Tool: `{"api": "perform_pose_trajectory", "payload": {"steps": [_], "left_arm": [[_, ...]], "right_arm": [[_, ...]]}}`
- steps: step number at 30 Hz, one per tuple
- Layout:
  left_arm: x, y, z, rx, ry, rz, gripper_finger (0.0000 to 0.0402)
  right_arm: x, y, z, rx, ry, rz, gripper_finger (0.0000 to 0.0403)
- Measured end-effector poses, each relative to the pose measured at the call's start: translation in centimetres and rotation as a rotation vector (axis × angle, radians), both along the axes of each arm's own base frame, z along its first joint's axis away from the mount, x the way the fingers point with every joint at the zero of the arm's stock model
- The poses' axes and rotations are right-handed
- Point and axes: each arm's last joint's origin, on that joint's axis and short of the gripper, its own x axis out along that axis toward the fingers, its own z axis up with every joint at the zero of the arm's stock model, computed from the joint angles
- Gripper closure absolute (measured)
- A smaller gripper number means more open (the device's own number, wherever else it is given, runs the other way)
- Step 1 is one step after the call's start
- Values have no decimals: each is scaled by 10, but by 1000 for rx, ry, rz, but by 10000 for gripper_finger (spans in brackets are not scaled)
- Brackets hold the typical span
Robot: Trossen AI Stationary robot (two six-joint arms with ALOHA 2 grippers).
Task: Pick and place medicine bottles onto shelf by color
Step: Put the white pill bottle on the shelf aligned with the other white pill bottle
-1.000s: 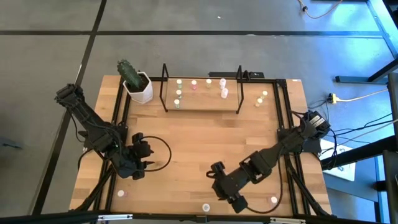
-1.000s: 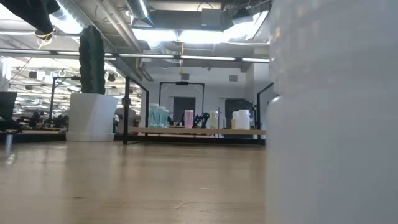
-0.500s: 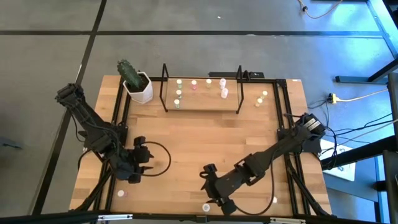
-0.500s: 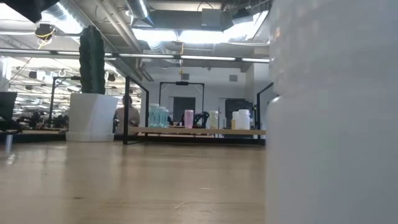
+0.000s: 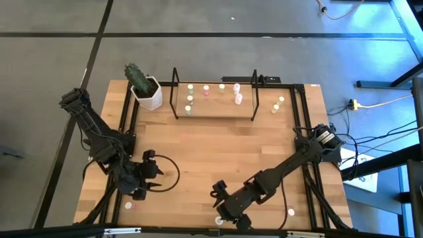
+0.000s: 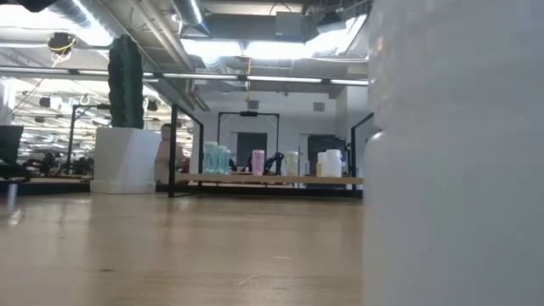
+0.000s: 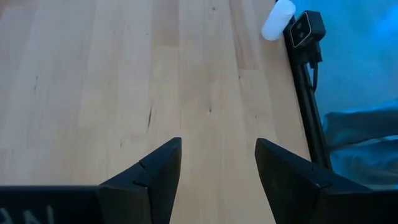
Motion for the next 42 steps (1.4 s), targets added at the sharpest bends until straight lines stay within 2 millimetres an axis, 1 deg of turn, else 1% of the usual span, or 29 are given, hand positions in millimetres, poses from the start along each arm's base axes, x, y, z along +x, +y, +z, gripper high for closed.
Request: {"api": "perform_pose_trajectory", "payload": {"steps": [5, 12, 14, 23, 30, 42], "left_arm": [[1, -1, 1, -6, -17, -13, 204], [11, -13, 15, -2, -201, -169, 204], [11, -14, 17, 14, -223, -196, 204], [11, -15, 16, 0, -202, -244, 204], [11, -15, 16, 0, -202, -244, 204], [11, -15, 16, 0, -203, -244, 204]], "right_arm": [[-1, -1, -1, -8, 13, -1, 163], [-1, -1, -1, -10, 18, -3, 163], [-1, -1, -1, -12, 20, -3, 163], [-1, -1, -2, -10, 22, -6, 163], [-1, -1, -2, 47, 59, -77, 163], [-2, -1, -2, 13, 37, -35, 163]]}}
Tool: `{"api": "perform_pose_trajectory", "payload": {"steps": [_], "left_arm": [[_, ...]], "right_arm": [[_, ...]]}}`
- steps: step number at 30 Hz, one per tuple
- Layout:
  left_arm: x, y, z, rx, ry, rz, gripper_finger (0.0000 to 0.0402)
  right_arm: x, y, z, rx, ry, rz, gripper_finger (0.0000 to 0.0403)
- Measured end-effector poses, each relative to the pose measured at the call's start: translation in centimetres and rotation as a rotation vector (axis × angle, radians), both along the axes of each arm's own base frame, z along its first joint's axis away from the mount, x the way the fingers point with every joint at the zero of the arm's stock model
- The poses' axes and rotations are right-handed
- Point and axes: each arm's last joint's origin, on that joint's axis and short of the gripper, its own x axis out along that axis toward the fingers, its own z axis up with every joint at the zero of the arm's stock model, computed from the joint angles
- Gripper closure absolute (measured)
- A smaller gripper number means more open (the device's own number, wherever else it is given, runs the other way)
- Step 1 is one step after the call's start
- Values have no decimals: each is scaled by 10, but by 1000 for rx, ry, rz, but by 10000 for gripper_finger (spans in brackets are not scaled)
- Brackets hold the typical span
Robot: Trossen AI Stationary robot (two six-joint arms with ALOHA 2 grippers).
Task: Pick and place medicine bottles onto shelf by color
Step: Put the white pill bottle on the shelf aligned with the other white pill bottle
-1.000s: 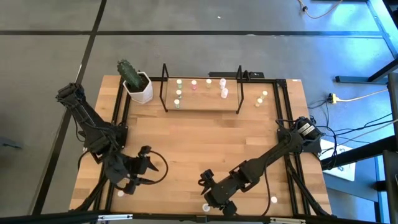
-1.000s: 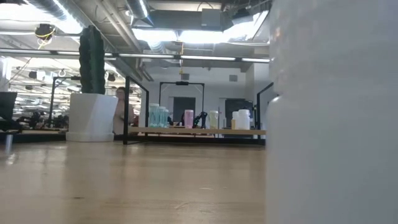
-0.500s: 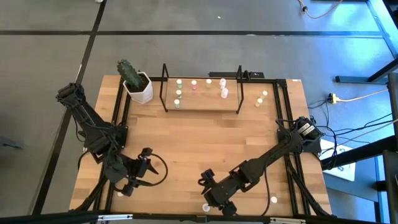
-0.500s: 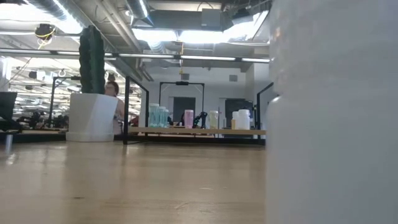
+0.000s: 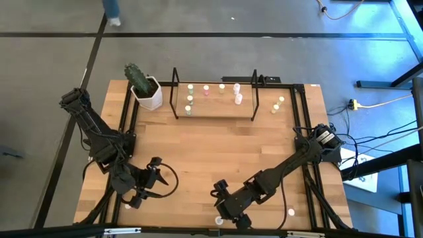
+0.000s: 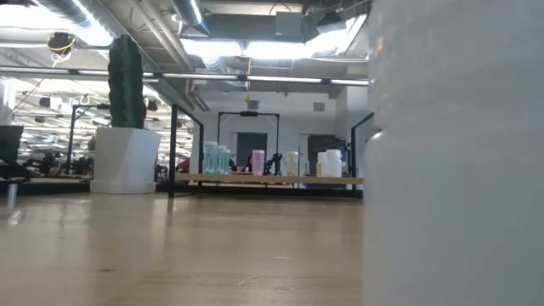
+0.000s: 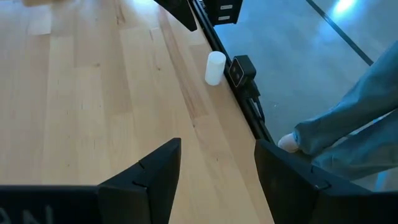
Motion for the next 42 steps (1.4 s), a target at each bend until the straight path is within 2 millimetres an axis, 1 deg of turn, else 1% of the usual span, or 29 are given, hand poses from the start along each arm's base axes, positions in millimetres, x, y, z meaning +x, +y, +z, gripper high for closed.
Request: {"api": "perform_pose_trajectory", "payload": {"steps": [14, 20, 25, 30, 36, 42], "left_arm": [[0, 0, 0, -1, 0, 0, 204], [0, 0, 0, -1, 0, 0, 204], [0, 0, 0, -1, 0, 0, 204], [0, 0, 0, -1, 0, 0, 204], [0, 0, 0, -1, 0, 0, 204], [0, 0, 0, -1, -1, 0, 204]], "right_arm": [[0, 0, 0, 24, 11, -28, 163], [0, -1, 1, -10, -15, -97, 163], [0, 0, 0, -19, -19, -105, 163], [0, 0, 1, 55, 12, -203, 163], [1, -3, 1, -24, -51, -299, 163], [2, -4, 2, -81, -81, -243, 163]]}}
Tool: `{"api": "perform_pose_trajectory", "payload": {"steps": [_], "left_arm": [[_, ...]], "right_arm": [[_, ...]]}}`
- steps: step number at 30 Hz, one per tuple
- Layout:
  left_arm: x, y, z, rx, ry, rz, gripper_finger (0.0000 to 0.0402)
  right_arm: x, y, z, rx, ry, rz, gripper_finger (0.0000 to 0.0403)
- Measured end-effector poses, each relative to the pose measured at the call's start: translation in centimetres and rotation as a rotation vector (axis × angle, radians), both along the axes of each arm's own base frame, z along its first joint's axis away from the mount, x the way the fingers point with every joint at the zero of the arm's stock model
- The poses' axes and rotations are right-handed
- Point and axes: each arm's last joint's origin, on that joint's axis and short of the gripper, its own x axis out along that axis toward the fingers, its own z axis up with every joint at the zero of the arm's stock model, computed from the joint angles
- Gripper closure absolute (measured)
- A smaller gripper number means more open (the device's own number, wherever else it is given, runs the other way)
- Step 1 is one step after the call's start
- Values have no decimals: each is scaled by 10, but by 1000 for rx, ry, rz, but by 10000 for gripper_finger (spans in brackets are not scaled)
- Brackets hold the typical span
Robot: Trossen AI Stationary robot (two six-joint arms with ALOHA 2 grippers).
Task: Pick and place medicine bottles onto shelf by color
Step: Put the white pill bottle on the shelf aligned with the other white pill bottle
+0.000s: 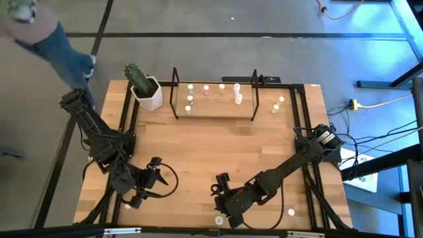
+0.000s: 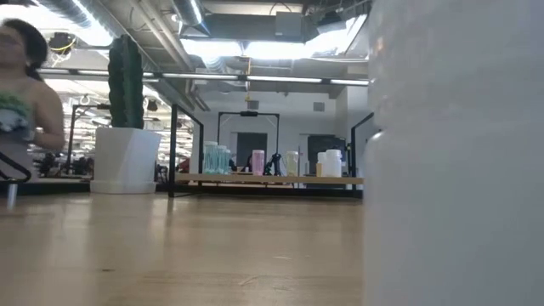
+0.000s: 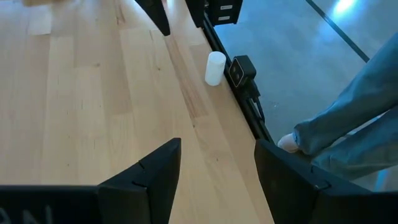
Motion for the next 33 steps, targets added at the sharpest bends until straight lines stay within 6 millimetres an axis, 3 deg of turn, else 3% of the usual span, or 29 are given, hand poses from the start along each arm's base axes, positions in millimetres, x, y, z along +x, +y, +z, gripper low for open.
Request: {"api": "perform_pose_trajectory", "payload": {"steps": [13, 24, 33], "left_arm": [[0, 0, 0, 0, 0, 0, 204], [0, 0, 0, 0, 0, 0, 204], [0, 0, 0, -1, 0, 0, 204]], "right_arm": [[-1, 2, -1, 69, 30, -35, 161], [-3, 3, -1, 52, 30, -20, 64], [-1, 2, 0, 197, 80, -73, 57]]}}
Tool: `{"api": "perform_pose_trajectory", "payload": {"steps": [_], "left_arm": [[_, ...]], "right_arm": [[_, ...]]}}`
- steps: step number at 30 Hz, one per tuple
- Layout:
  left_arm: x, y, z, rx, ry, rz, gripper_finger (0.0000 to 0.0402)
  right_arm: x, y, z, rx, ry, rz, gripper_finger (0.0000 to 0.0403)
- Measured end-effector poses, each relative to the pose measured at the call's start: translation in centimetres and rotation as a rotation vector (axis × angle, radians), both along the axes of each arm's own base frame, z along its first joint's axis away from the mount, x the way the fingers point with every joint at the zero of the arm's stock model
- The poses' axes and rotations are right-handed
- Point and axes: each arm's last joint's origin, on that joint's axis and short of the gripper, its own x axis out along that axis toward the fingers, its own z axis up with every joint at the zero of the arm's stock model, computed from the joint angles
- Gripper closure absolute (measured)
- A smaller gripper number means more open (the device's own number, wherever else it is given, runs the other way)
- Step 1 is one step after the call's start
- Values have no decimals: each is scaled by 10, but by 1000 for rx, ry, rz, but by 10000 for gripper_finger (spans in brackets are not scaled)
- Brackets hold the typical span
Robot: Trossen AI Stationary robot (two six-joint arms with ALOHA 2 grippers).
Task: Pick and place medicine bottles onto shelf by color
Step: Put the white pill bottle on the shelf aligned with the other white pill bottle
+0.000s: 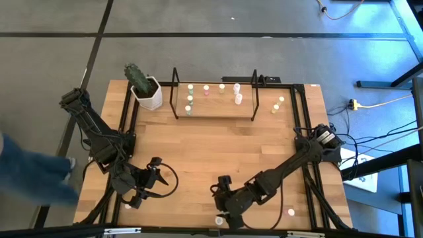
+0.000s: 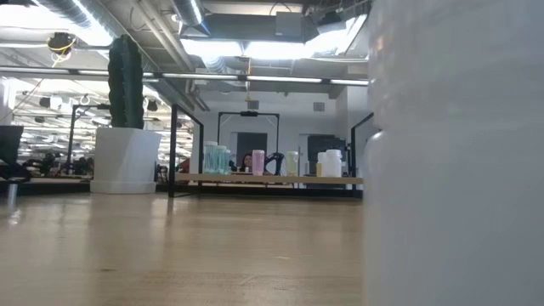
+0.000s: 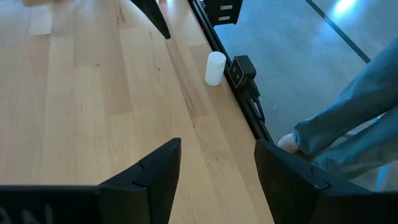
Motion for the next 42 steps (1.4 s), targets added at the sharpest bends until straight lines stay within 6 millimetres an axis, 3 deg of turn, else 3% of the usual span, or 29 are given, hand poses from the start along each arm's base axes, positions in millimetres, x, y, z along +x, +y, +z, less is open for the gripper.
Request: {"api": "perform_pose_trajectory", "payload": {"steps": [10, 18, 23, 42], "left_arm": [[0, 0, 0, 0, 0, 0, 204], [0, 0, 0, 0, 0, 0, 204], [0, 0, 0, 0, 0, 0, 204], [0, 0, 0, 0, 0, 1, 204]], "right_arm": [[0, -2, -1, 75, 52, -81, 57], [4, 6, -32, 83, 170, -19, 57], [4, 12, -42, 121, 217, 3, 57], [6, 41, -79, 129, 191, 57, 57]]}}
